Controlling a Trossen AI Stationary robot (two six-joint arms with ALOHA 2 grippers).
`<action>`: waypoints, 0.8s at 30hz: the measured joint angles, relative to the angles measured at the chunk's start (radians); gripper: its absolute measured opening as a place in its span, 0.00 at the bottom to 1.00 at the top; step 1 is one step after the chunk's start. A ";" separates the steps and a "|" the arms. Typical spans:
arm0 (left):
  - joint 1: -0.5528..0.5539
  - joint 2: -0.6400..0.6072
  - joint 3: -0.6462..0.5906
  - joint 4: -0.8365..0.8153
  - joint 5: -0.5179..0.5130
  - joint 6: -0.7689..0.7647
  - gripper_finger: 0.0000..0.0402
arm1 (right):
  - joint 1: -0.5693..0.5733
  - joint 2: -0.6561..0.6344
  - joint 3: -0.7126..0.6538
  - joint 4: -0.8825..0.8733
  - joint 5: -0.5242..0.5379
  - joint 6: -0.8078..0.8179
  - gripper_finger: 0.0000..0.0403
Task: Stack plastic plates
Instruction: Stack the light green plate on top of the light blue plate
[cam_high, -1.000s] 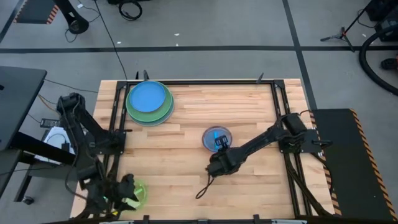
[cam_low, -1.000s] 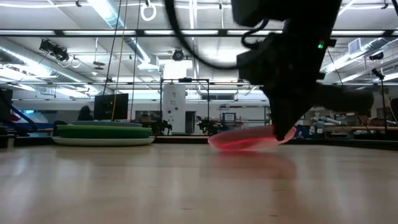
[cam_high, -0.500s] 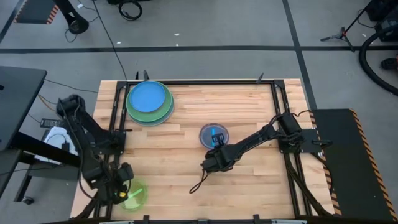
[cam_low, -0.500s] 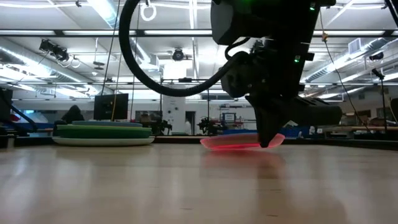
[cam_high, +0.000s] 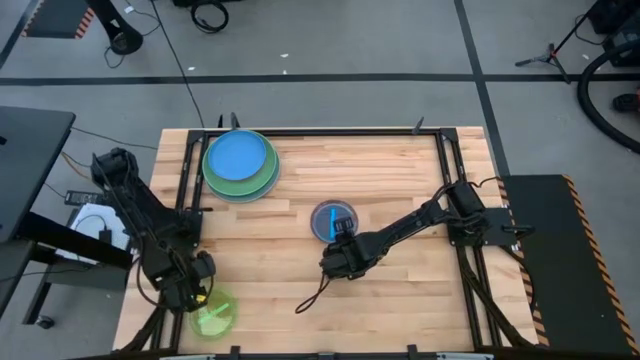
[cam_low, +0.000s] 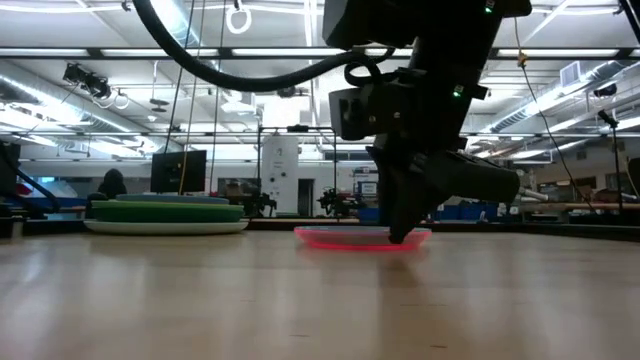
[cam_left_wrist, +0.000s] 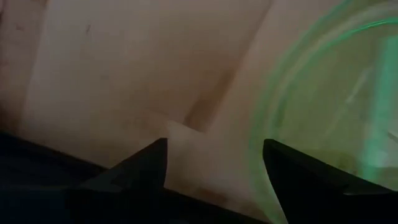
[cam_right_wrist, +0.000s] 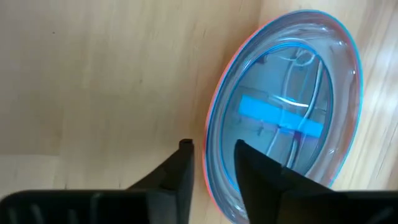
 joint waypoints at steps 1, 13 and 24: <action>0.000 0.000 -0.017 0.013 0.001 0.000 0.67 | 0.000 0.000 0.000 0.002 0.000 -0.003 0.32; 0.004 -0.113 -0.099 0.123 -0.019 0.017 0.62 | 0.012 0.000 0.000 -0.005 -0.021 -0.006 0.39; 0.005 -0.136 -0.098 0.106 -0.055 0.005 0.61 | 0.008 0.000 0.000 0.002 -0.020 -0.005 0.39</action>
